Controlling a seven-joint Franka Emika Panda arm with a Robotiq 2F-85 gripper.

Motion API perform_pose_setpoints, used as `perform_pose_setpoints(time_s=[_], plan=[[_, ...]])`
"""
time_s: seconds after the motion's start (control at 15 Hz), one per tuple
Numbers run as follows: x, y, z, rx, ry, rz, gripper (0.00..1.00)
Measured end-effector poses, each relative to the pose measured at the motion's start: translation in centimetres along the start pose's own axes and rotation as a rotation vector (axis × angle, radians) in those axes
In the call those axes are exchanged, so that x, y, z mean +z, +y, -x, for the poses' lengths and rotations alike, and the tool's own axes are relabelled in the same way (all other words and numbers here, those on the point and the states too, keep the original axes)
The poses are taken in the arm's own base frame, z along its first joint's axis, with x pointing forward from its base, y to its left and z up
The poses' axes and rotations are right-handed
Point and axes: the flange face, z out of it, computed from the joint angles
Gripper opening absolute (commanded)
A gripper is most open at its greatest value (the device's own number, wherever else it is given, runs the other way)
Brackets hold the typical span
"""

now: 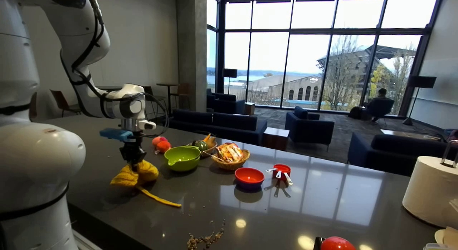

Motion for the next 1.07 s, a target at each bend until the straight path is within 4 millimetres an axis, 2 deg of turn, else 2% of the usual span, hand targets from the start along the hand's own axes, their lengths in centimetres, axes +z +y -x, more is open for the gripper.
perform_pose_setpoints(time_s=[0.33,0.6,0.8,1.0,1.07], plan=[[-1.8,-8.3,-1.3,-0.136,0.036,-0.056,0.04],[-2.2,-13.3,-3.4,-0.26,0.054,-0.098,0.04],[-1.7,-16.9,-5.3,-0.364,0.067,-0.14,0.04],[-0.4,-20.4,-7.2,-0.451,0.065,-0.181,0.04],[0.3,-21.3,-7.8,-0.469,0.061,-0.193,0.15]])
